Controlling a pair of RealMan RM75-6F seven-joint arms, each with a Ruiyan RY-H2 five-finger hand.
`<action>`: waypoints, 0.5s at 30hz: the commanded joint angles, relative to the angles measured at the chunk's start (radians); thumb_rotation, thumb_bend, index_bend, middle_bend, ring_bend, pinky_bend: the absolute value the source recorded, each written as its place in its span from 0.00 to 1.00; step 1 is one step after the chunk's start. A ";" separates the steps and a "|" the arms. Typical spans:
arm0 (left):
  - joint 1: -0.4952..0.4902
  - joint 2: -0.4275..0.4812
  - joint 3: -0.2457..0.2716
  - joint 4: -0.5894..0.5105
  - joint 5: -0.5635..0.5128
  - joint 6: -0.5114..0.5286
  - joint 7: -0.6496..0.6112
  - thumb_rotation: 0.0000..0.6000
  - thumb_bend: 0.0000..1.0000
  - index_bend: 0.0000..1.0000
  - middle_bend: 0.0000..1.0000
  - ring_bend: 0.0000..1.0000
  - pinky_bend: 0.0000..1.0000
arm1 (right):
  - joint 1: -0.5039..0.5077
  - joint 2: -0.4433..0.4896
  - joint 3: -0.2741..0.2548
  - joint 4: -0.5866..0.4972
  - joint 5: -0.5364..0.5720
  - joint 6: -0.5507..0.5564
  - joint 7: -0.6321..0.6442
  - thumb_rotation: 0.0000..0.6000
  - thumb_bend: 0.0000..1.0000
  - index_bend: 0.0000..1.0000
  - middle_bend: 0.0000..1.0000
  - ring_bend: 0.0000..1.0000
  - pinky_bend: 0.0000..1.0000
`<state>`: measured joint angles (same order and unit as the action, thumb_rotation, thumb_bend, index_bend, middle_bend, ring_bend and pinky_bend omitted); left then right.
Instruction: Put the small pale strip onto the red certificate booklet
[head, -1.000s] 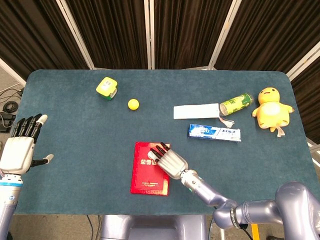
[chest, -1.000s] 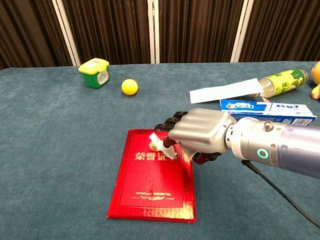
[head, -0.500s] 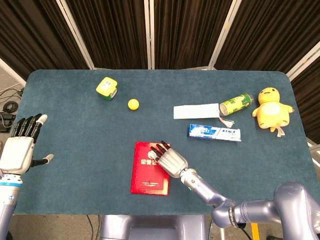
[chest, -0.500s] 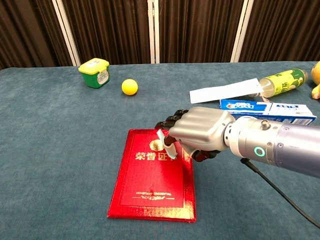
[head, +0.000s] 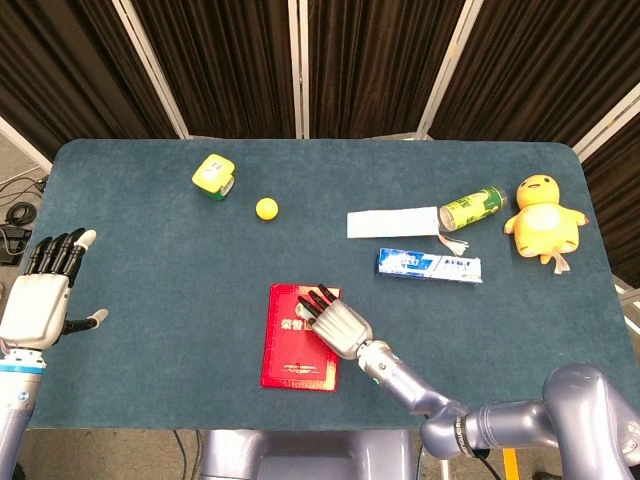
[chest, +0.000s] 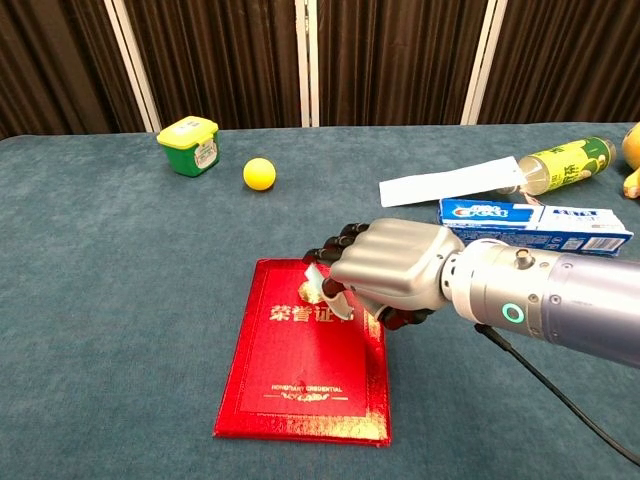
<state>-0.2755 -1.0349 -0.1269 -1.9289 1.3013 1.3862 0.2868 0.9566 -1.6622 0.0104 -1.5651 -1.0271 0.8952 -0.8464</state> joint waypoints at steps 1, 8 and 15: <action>0.000 0.001 0.000 0.000 0.000 -0.001 -0.001 1.00 0.00 0.00 0.00 0.00 0.00 | 0.000 -0.001 0.001 0.005 0.006 0.001 -0.003 1.00 0.94 0.39 0.00 0.00 0.00; 0.001 0.002 -0.002 0.000 0.001 -0.002 -0.005 1.00 0.00 0.00 0.00 0.00 0.00 | 0.002 0.002 0.007 0.015 0.025 0.008 -0.015 1.00 0.94 0.39 0.00 0.00 0.00; 0.000 0.000 -0.002 0.000 0.001 -0.004 -0.002 1.00 0.00 0.00 0.00 0.00 0.00 | 0.003 0.001 0.000 -0.001 0.015 0.009 -0.016 1.00 0.94 0.40 0.00 0.00 0.00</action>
<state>-0.2754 -1.0345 -0.1284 -1.9289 1.3023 1.3825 0.2853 0.9592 -1.6606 0.0109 -1.5660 -1.0114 0.9045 -0.8622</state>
